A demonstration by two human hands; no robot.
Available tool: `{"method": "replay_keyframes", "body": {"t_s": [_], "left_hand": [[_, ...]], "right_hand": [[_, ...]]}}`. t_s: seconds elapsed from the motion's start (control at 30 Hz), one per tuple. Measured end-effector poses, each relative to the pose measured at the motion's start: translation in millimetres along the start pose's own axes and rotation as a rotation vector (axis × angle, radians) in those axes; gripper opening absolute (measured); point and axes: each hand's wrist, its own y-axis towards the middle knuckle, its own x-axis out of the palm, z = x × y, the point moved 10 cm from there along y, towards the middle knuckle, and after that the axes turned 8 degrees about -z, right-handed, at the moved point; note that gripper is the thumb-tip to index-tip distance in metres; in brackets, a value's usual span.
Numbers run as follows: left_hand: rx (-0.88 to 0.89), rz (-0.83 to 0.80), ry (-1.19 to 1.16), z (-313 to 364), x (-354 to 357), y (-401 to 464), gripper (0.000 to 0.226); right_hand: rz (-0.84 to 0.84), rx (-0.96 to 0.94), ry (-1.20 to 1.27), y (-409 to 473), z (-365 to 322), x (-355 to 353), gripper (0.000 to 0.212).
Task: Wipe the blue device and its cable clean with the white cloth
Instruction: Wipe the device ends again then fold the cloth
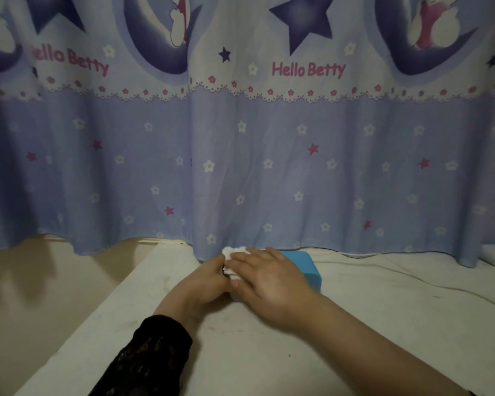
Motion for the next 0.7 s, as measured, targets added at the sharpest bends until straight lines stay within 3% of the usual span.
{"method": "replay_keyframes", "body": {"t_s": [0.17, 0.27, 0.4, 0.6, 0.7], "left_hand": [[-0.031, -0.056, -0.018, -0.8, 5.7, 0.5, 0.066], [-0.033, -0.054, -0.013, 0.3, 5.6, 0.2, 0.064], [-0.006, -0.058, -0.012, 2.6, 5.7, 1.6, 0.062], [-0.046, -0.062, -0.099, -3.2, 7.6, 0.9, 0.062], [-0.044, -0.068, -0.126, -5.5, 8.1, 2.8, 0.062]], "right_hand": [[-0.033, 0.232, -0.106, 0.4, 28.8, -5.8, 0.051], [-0.009, 0.188, -0.155, -2.5, 19.8, -9.2, 0.049], [-0.031, 0.068, -0.024, -3.6, 11.3, -2.7, 0.057], [-0.118, 0.407, -0.203, -4.3, 40.0, -1.5, 0.055], [-0.099, 0.342, -0.222, -8.6, 28.5, -3.3, 0.051]]}}
